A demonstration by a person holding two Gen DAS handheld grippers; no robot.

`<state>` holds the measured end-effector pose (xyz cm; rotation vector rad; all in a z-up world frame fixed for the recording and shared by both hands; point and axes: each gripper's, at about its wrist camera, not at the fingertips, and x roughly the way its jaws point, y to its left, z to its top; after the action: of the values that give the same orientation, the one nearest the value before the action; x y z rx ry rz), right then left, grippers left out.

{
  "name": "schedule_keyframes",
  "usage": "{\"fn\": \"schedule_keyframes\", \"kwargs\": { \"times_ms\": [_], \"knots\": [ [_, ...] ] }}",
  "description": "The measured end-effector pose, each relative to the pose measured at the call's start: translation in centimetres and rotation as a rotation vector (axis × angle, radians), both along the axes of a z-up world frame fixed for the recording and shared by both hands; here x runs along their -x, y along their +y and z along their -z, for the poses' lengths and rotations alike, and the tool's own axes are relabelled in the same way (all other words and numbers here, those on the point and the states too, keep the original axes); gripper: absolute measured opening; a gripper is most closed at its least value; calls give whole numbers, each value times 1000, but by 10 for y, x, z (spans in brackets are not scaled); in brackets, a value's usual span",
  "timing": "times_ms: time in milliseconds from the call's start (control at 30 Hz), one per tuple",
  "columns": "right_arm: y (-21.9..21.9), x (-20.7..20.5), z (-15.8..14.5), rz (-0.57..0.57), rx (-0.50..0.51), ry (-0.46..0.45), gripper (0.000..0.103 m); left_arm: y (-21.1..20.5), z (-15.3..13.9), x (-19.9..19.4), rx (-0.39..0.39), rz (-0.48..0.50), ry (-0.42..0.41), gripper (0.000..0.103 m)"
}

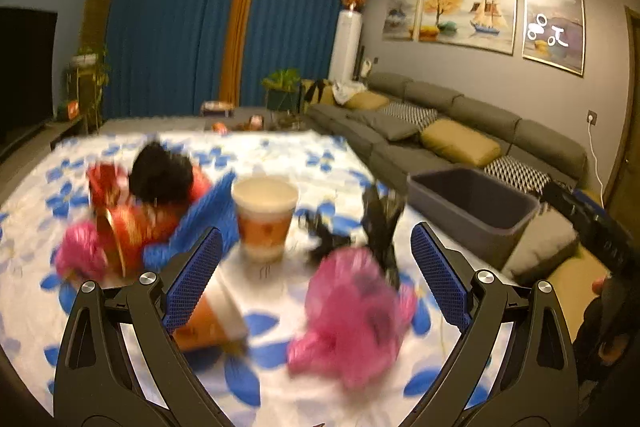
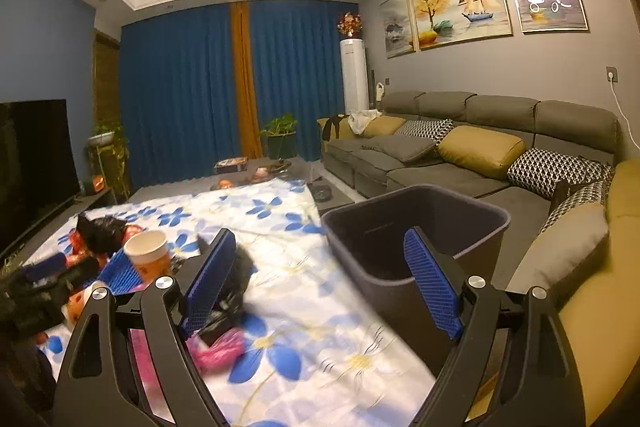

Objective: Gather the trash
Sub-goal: 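Move both grippers back over the table toward the pink and black bags, then grasp the pink plastic bag with the left gripper while the right gripper approaches the black bag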

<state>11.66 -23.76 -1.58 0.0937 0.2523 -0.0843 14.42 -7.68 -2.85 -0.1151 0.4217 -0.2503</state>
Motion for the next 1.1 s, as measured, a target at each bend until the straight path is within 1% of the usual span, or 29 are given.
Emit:
{"fn": "schedule_keyframes", "kwargs": {
  "times_ms": [100,333,433,733,800,833,900,933,1000,1033,1100],
  "knots": [
    [10,5,5,3,25,11,84,0,12,3,2,21,41,93],
    [19,9,12,7,45,31,84,-14,25,-3,-18,37,78,93],
    [19,9,14,7,45,38,84,-17,28,-7,-14,43,95,93],
    [21,2,21,-9,39,58,84,-23,33,-18,-14,64,126,86],
    [21,1,21,-14,37,61,84,-26,35,-21,-16,77,143,75],
    [21,0,22,-16,36,63,84,-27,36,-23,-15,87,154,73],
    [21,-2,23,-20,32,67,84,-29,38,-25,-12,100,171,62],
    [22,-3,24,-22,31,69,84,-29,39,-26,-9,108,177,58],
    [24,-6,25,-28,31,74,84,-31,40,-28,-4,125,193,45],
    [25,-8,26,-31,31,78,84,-31,41,-28,-1,133,201,40],
    [28,-12,28,-43,30,87,84,-31,44,-29,8,148,216,24]
  ]
}}
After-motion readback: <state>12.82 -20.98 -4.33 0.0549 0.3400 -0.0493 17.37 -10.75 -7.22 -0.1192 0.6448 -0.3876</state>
